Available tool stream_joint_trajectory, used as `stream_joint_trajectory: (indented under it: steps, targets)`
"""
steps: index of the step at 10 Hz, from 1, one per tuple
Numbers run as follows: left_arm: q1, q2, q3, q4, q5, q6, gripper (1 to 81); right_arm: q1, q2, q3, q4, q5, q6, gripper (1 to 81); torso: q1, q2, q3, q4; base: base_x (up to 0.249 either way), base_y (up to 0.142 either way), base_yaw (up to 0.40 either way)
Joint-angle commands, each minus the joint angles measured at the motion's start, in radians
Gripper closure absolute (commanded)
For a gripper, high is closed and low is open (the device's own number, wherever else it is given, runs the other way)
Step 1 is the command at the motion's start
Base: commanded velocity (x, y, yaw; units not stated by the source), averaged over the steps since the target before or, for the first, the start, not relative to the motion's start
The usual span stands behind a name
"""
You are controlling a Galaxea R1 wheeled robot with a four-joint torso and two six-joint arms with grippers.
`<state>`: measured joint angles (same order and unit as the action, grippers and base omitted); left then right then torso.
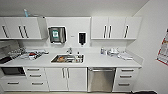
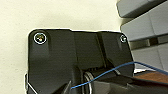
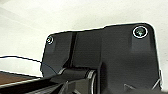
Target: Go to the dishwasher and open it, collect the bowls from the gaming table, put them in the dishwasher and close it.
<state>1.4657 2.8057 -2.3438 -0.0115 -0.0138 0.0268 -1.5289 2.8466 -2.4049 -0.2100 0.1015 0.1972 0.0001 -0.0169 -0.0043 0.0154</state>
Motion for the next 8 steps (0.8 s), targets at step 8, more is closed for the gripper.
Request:
stream_joint_trajectory:
  steps: [8]
  targets:
    - [-0.06, -0.008, 0.012, -0.01, 0.054, 0.002, 1.0, 0.057, -0.008, 0.0, 0.008, -0.04, -0.004, 1.0, 0.0, 0.0, 0.0, 0.0, 0.083, 0.0, 0.0]
